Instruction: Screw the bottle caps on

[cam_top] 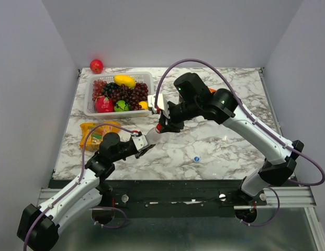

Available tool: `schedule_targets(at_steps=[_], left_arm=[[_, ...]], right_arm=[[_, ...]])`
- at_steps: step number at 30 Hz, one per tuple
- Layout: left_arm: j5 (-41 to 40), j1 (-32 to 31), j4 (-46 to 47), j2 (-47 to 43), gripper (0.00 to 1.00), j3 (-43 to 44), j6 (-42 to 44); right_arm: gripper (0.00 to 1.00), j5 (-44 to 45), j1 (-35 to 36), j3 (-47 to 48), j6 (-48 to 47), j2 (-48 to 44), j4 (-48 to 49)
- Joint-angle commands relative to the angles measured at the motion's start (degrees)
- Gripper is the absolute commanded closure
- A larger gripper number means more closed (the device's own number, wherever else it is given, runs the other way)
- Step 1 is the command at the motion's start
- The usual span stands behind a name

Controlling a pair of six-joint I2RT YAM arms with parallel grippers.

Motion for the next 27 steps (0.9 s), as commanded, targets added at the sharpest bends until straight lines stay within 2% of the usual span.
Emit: schedule_targets(at_steps=[1, 16, 27], left_arm=[[5.35, -1.26, 14.15, -3.03, 1.00, 6.04, 0.08], [3.24, -1.26, 15.12, -2.33, 1.00, 5.34, -2.65], [5.26, -1.26, 12.30, -1.19, 1.00, 5.96, -1.77]], right_arm=[[0.56, 2.44, 0.69, -1.07, -0.21, 4.12, -5.35], [0.52, 2.88, 0.69, -0.54, -0.56, 4.56, -6.23], [0.41, 7.53, 2.71, 6.40, -4.26, 10.00, -14.14]])
